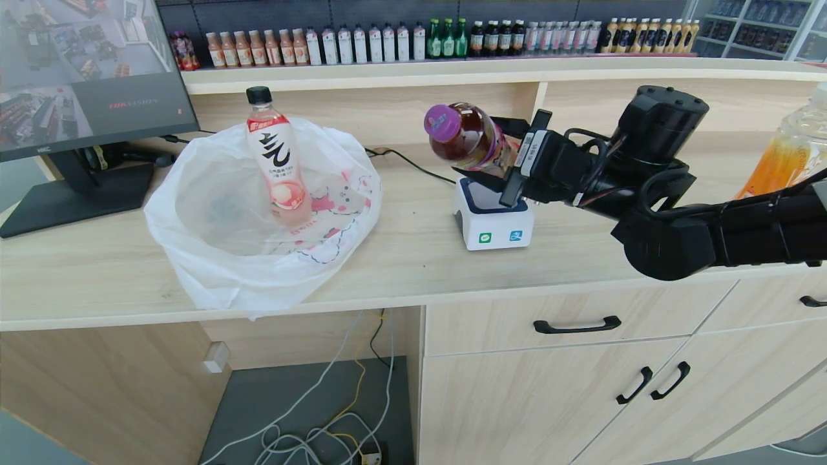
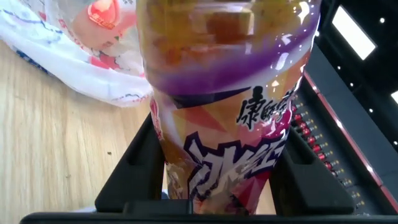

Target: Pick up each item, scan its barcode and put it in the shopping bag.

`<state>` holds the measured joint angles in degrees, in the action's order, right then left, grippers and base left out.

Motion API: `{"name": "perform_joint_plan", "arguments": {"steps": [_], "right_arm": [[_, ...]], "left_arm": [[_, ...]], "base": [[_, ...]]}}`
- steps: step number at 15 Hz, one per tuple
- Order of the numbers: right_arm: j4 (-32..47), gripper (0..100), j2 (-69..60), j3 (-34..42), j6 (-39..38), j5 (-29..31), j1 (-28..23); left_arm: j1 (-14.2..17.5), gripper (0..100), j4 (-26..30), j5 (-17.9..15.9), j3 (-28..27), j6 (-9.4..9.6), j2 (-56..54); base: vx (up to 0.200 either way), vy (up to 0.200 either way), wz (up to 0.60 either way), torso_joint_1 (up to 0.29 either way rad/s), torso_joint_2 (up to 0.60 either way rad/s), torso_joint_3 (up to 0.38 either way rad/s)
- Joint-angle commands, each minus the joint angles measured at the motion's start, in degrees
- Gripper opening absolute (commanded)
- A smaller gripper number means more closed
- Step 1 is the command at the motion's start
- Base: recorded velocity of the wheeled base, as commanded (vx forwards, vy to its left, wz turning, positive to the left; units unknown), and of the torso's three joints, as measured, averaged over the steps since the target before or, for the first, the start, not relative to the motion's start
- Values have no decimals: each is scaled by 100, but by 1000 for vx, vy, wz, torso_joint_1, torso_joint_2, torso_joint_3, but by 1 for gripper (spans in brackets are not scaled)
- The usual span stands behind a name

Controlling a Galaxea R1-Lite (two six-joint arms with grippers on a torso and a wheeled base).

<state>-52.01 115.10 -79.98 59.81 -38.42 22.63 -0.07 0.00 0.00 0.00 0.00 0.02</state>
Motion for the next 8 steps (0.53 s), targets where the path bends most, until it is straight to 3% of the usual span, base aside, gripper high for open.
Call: {"name": "perform_joint_plan", "arguments": {"steps": [1, 8], "right_arm": [[-3, 0, 3, -9, 22, -69, -74], [-29, 0, 38, 114, 128, -227, -109]], "left_arm": [[-1, 100, 0, 0, 0, 0, -2], [-1, 100, 0, 9, 0, 0, -2]], "base": [[0, 0, 0, 0, 0, 0], [0, 0, 0, 0, 0, 0]]}}
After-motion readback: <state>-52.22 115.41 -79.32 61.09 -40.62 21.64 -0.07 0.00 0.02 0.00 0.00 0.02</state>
